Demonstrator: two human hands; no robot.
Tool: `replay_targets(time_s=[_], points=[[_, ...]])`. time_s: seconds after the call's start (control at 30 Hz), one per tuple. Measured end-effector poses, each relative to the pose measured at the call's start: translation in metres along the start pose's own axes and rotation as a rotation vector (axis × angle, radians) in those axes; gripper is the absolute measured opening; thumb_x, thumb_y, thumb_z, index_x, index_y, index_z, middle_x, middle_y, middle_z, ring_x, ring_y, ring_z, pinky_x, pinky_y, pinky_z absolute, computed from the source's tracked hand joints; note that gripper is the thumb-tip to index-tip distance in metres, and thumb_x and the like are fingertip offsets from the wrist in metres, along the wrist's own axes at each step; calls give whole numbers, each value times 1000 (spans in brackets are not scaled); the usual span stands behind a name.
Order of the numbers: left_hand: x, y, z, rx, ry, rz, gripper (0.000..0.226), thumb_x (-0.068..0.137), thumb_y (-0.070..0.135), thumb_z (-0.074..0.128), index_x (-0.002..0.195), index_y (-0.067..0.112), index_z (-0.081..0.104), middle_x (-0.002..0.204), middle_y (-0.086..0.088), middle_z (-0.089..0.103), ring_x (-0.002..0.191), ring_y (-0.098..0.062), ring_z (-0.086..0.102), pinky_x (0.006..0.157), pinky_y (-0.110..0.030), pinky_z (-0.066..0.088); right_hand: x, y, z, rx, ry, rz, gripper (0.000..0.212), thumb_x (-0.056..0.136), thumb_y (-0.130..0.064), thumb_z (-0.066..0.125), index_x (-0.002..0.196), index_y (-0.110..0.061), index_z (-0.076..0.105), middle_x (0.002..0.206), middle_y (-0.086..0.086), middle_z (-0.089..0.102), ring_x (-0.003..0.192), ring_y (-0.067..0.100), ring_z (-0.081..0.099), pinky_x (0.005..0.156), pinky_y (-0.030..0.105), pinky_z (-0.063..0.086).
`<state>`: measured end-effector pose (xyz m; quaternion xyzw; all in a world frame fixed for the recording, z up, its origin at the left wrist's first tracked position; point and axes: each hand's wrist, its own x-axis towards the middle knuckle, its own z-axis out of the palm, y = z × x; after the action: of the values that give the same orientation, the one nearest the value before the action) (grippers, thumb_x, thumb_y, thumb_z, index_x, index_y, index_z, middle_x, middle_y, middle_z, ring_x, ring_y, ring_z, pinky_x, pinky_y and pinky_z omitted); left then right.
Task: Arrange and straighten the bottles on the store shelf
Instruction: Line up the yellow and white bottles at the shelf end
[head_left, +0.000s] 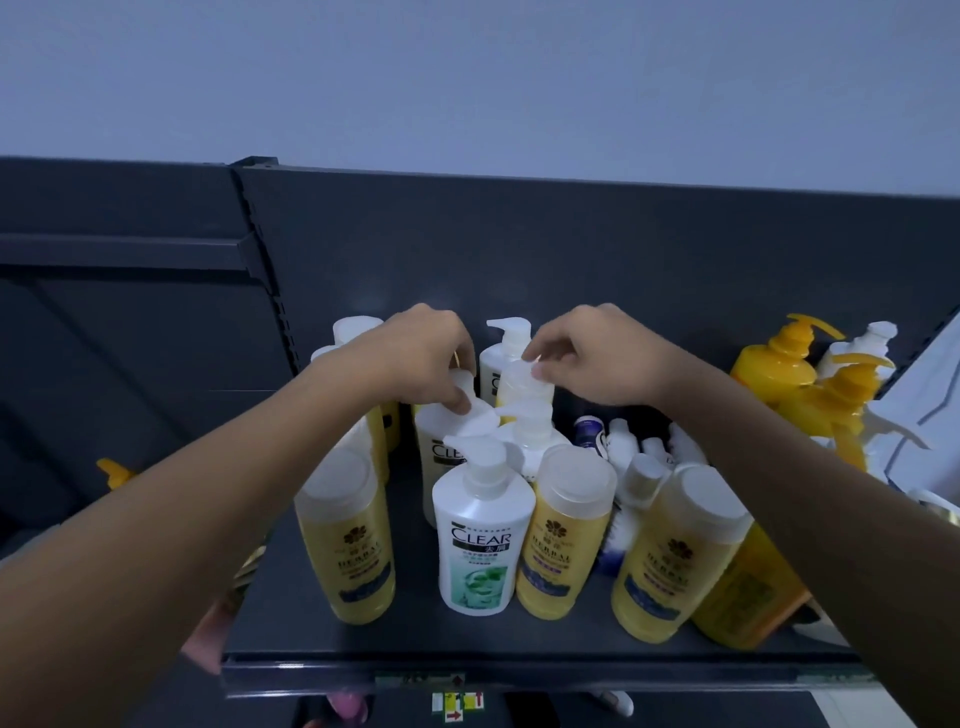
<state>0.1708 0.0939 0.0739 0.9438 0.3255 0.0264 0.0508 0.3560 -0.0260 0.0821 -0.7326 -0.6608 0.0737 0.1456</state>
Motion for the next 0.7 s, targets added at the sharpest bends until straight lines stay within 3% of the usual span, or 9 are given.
replay_targets(time_s=[0.07,0.13,0.2,0.27,0.4,0.53,0.6,0.7], points=[[-5,-3,-2,-35,7,1,38,74,43,85,107,28,75,97,10,69,96,-16,64,84,-39,57,14,6,5,-129,-16,-26,37,90,-29,71,127,-30,68,79,-24,48,90,9,53,78,26,42],[-10,-4,-2,-54,41,1,36,75,43,83,107,27,76,96,10,72,95,-15,66,84,-39,57,26,6,12,-181,-131,-45,47,86,-27,74,131,-34,65,93,-24,56,96,12,55,83,30,48],[-15,-3,-3,-52,67,5,34,77,42,82,106,25,77,96,10,72,95,-15,66,84,-38,57,35,7,19,-167,-209,-33,47,84,-25,72,128,-40,65,115,-10,67,104,19,63,89,37,55],[-19,-1,-4,-44,78,4,32,79,42,81,106,24,78,96,11,71,96,-16,65,83,-38,56,44,7,23,-167,-207,-35,46,81,-24,73,123,-42,67,119,-4,68,103,22,65,88,42,57],[-27,0,-3,-51,81,-10,31,82,41,80,106,22,79,98,9,71,97,-18,65,81,-38,58,61,2,23,-167,-196,-26,56,73,-35,87,126,-32,69,110,-8,61,106,20,61,89,40,56],[-35,-1,-3,-97,95,-26,29,82,39,81,107,24,79,97,9,74,96,-13,66,81,-35,58,77,-14,34,-106,-153,-45,40,67,-36,89,104,-29,76,73,-14,54,80,17,60,59,28,44],[-38,-2,-3,-99,95,-31,31,82,40,81,109,26,79,97,7,76,96,-14,66,81,-35,58,88,-22,42,-65,-103,-49,29,67,-37,89,92,-28,78,62,-9,47,69,17,54,54,28,38],[-40,-1,-1,-83,114,-35,32,82,41,80,111,25,79,97,6,76,99,-16,64,75,-32,55,99,-37,52,-13,-62,-63,31,73,-33,86,102,-30,78,79,-7,56,78,19,57,58,26,39]])
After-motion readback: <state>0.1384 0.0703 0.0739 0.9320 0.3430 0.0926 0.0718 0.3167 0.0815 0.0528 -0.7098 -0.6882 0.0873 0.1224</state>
